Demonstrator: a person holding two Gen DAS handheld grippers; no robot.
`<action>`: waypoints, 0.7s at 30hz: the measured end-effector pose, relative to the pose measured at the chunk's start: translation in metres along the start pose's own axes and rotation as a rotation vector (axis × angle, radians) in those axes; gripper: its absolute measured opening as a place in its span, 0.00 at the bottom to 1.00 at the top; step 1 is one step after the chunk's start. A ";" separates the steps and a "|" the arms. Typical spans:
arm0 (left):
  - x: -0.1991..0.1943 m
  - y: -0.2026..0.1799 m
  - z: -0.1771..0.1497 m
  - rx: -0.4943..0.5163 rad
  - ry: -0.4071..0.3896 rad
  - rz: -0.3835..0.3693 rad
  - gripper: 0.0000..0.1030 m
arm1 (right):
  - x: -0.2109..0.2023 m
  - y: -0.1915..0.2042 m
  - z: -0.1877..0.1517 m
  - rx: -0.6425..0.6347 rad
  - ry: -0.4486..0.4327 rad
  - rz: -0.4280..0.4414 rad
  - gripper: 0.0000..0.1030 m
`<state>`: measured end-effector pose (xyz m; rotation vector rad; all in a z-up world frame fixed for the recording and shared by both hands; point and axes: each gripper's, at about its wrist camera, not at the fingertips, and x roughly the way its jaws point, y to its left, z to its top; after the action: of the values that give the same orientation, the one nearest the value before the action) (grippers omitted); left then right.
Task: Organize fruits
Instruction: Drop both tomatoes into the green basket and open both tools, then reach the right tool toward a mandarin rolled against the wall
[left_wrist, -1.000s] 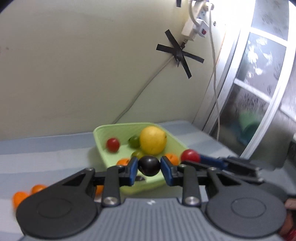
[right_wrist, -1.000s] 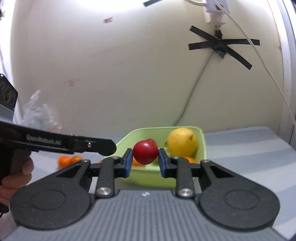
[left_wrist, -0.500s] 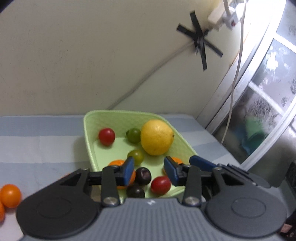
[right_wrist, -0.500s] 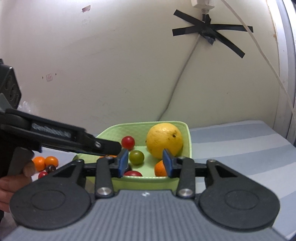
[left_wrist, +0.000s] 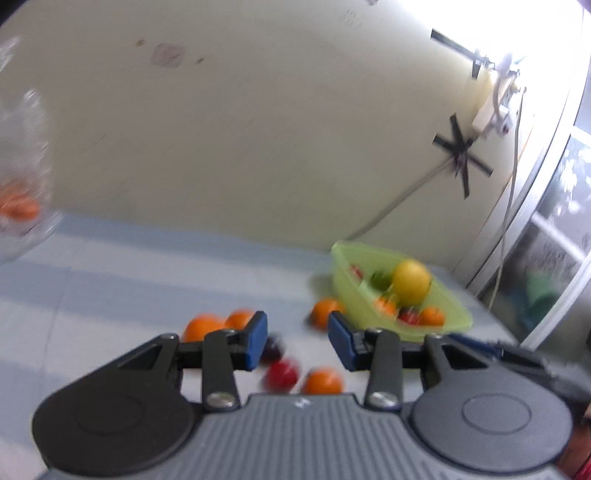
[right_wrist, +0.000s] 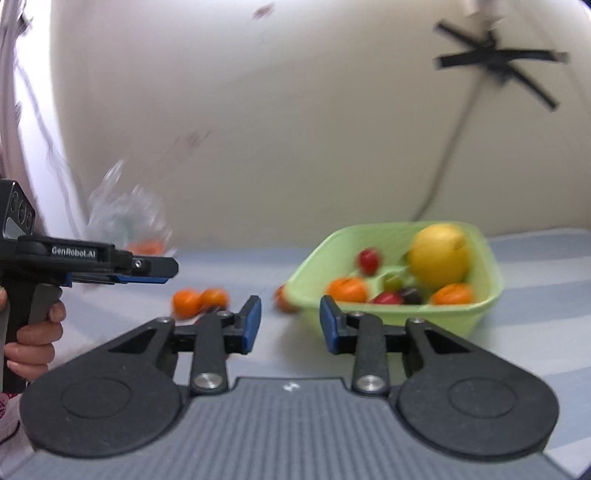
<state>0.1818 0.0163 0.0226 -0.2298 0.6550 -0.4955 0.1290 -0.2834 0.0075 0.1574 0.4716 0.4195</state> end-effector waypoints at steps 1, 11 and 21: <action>-0.001 0.003 -0.005 0.001 0.009 0.008 0.36 | 0.004 0.006 -0.002 -0.007 0.013 0.010 0.35; 0.001 0.028 -0.014 -0.096 0.017 -0.054 0.36 | 0.046 0.047 0.017 -0.111 0.103 0.037 0.35; -0.008 0.064 -0.016 -0.175 -0.027 -0.039 0.36 | 0.092 0.043 0.044 -0.136 0.209 0.036 0.33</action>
<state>0.1900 0.0750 -0.0083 -0.4143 0.6687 -0.4716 0.2090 -0.2076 0.0193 -0.0099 0.6442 0.5041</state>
